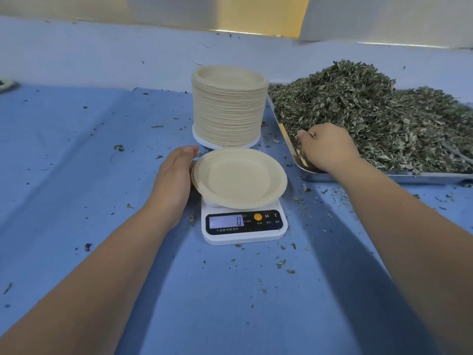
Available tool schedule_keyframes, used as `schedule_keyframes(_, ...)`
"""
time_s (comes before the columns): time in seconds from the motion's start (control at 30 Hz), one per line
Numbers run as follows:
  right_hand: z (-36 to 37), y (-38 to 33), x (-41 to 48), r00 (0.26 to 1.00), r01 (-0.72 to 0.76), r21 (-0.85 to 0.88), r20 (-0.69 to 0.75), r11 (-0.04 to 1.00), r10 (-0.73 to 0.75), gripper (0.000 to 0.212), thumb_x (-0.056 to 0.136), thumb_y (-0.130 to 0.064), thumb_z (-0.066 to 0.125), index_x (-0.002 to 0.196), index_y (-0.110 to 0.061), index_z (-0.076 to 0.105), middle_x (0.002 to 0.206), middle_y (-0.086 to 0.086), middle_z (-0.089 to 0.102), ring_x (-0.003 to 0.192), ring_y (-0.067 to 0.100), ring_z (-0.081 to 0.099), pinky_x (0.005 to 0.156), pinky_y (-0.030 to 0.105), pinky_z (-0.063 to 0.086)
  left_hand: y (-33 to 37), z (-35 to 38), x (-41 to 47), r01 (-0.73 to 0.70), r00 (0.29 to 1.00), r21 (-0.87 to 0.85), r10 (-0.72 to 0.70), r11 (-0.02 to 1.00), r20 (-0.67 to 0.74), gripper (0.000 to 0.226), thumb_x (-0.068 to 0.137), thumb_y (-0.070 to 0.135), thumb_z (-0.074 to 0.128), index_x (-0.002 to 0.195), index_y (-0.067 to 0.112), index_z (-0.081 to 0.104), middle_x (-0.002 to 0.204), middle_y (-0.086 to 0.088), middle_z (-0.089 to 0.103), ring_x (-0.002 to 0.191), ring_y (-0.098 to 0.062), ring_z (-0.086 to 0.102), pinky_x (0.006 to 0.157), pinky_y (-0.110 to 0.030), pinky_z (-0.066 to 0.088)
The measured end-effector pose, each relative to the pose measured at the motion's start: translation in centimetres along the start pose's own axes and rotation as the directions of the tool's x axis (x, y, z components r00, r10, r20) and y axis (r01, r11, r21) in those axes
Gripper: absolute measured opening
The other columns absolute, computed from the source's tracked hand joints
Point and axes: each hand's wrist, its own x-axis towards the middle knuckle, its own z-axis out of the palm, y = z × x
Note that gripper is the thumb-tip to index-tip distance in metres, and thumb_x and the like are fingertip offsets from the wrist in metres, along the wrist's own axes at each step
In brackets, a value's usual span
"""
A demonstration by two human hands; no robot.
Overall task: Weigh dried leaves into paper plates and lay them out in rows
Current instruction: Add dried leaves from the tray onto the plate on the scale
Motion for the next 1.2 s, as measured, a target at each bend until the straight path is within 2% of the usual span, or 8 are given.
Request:
schedule_keyframes(0.13,0.7,0.2,-0.2,0.998,-0.001,-0.056,0.067,0.998,0.004,0.054,0.105,-0.042,0.042,0.063,-0.009,0.052,0.061,0.011,0.056,0.057,0.029,0.052,0.05,0.028,0.034,0.0,0.0,0.0,-0.001,1.0,0.014,0.002,1.0,-0.002,0.028,0.084,0.055,0.047,0.103,0.044,0.066,0.126,0.018,0.064,0.124,-0.007,0.058,0.115,-0.042,0.041)
schedule_keyframes(0.3,-1.4,-1.5,-0.4,0.984,0.102,0.03,-0.147,0.994,-0.097,0.054,0.106,-0.041,0.041,0.07,-0.003,0.052,0.062,0.013,0.053,0.058,0.029,0.049,0.053,0.033,0.034,-0.5,0.0,0.5,-0.03,0.999,0.057,0.031,0.998,-0.025,0.02,0.102,0.044,0.046,0.099,0.046,0.066,0.113,0.028,0.065,0.113,0.003,0.06,0.109,-0.035,0.045)
schedule_keyframes(0.43,-3.5,-6.4,-1.9,0.949,0.292,0.149,-0.167,0.945,-0.267,0.052,0.105,-0.041,0.043,0.062,-0.012,0.044,0.057,0.002,0.047,0.053,0.019,0.043,0.052,0.033,0.033,-0.5,0.1,0.5,-0.033,0.999,0.079,0.035,0.996,-0.032,0.022,0.102,0.043,0.046,0.103,0.044,0.068,0.106,0.031,0.066,0.108,0.008,0.059,0.094,-0.025,0.046)
schedule_keyframes(0.6,-2.6,-12.2,-5.7,0.878,0.463,0.295,-0.021,0.836,-0.479,0.045,0.105,-0.043,0.044,0.067,-0.02,0.051,0.062,-0.016,0.06,0.061,-0.002,0.053,0.059,0.031,0.041,-0.3,0.2,0.2,-0.053,0.998,0.108,0.057,0.993,-0.035,0.039,0.092,0.05,0.043,0.116,0.034,0.069,0.118,0.017,0.067,0.114,-0.005,0.06,0.105,-0.035,0.046)
schedule_keyframes(0.7,-1.0,-13.2,-6.9,0.816,0.526,0.13,0.202,0.841,-0.541,0.047,0.106,-0.048,0.037,0.076,-0.017,0.056,0.071,-0.006,0.058,0.076,0.016,0.055,0.07,0.035,0.045,0.0,0.3,-0.1,-0.055,0.998,0.11,0.058,0.992,-0.025,0.037,0.092,0.049,0.045,0.113,0.034,0.071,0.112,0.02,0.069,0.108,0.0,0.063,0.103,-0.035,0.049)
schedule_keyframes(0.87,-1.9,-12.4,-6.6,0.865,0.439,0.269,0.134,0.857,-0.484,0.047,0.108,-0.047,0.032,0.11,-0.02,0.071,0.099,-0.006,0.072,0.091,0.01,0.063,0.087,0.033,0.05,0.1,0.3,-0.2,-0.083,0.995,0.127,0.089,0.988,-0.037,0.028,0.098,0.046,0.044,0.108,0.037,0.069,0.108,0.026,0.067,0.099,0.015,0.059,0.092,-0.024,0.044)
schedule_keyframes(0.93,-2.4,-11.9,-6.4,0.88,0.385,0.378,0.123,0.842,-0.458,0.043,0.108,-0.046,0.033,0.114,-0.025,0.07,0.101,-0.012,0.071,0.092,-0.001,0.062,0.088,0.028,0.049,0.1,0.3,-0.3,-0.089,0.995,0.134,0.094,0.987,-0.03,0.025,0.101,0.044,0.043,0.103,0.04,0.067,0.109,0.027,0.065,0.096,0.019,0.057,0.089,-0.019,0.042)
schedule_keyframes(1.2,-1.7,-9.5,-7.2,0.926,0.285,0.541,0.056,0.791,-0.372,0.046,0.108,-0.049,0.029,0.118,-0.03,0.069,0.111,-0.016,0.07,0.109,0.0,0.061,0.102,0.028,0.046,0.3,0.3,-0.5,-0.108,0.994,0.143,0.112,0.984,-0.019,0.025,0.105,0.041,0.042,0.102,0.043,0.066,0.104,0.032,0.063,0.091,0.025,0.054,0.084,-0.016,0.04)
